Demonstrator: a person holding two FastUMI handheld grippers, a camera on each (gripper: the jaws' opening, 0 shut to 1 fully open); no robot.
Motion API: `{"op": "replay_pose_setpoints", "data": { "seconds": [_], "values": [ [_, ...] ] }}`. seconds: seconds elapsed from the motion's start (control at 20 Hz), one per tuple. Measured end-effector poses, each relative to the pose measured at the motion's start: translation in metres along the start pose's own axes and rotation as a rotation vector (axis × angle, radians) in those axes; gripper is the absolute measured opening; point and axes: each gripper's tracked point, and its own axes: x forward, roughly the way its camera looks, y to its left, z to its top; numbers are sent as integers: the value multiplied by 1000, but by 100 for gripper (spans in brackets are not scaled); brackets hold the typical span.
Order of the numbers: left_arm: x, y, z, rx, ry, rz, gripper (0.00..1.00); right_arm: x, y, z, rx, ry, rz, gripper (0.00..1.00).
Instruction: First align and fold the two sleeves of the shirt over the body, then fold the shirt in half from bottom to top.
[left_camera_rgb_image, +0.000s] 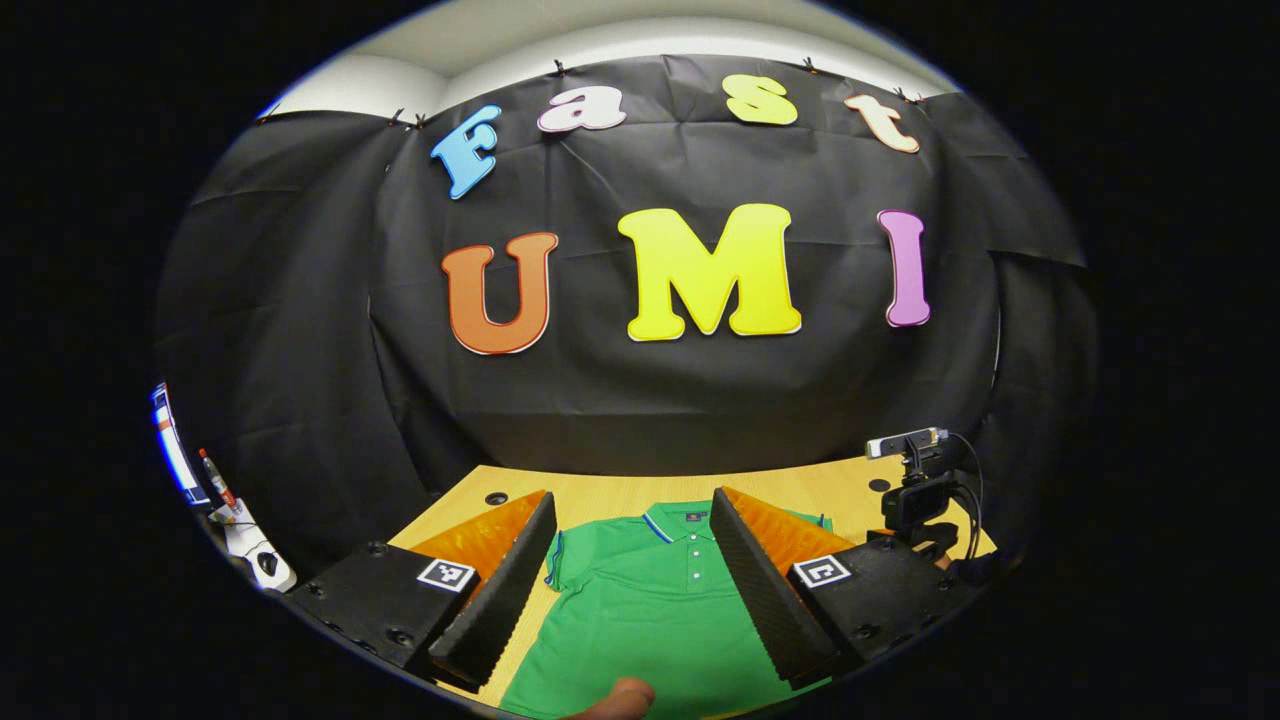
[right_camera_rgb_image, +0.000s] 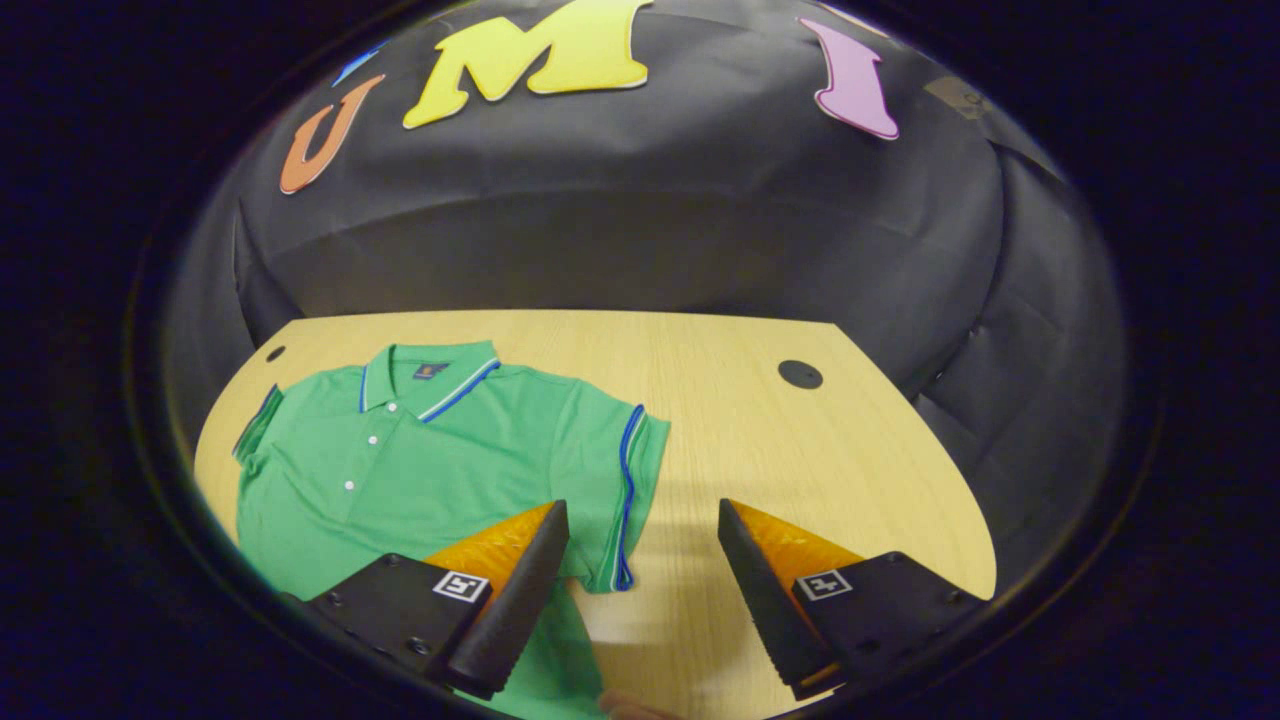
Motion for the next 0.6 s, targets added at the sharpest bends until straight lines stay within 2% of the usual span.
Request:
{"op": "replay_pose_setpoints", "data": {
  "seconds": [0.2, 0.3, 0.4, 0.45, 0.5, 0.55, 0.6],
  "values": [
    [-1, 6, -14, -8, 31, -8, 99, 18, -9, -2, -22, 33, -61, 94],
    [0, 13, -18, -8, 41, 3, 99, 22, -5, -4, -6, 57, -48, 94],
    [1, 17, -19, -16, 46, 13, 99, 26, 0, -7, 14, 76, -32, 83],
    [0, 19, -20, -19, 48, 15, 99, 28, 2, -10, 20, 87, -24, 62],
    [0, 20, -21, -19, 50, 16, 99, 29, 4, -12, 27, 98, -16, 54],
    [0, 20, -22, -15, 52, 17, 99, 29, 9, -15, 45, 108, 4, 39],
    [0, 21, -24, -10, 54, 18, 99, 29, 12, -16, 57, 115, 21, 37]
  ]
}}
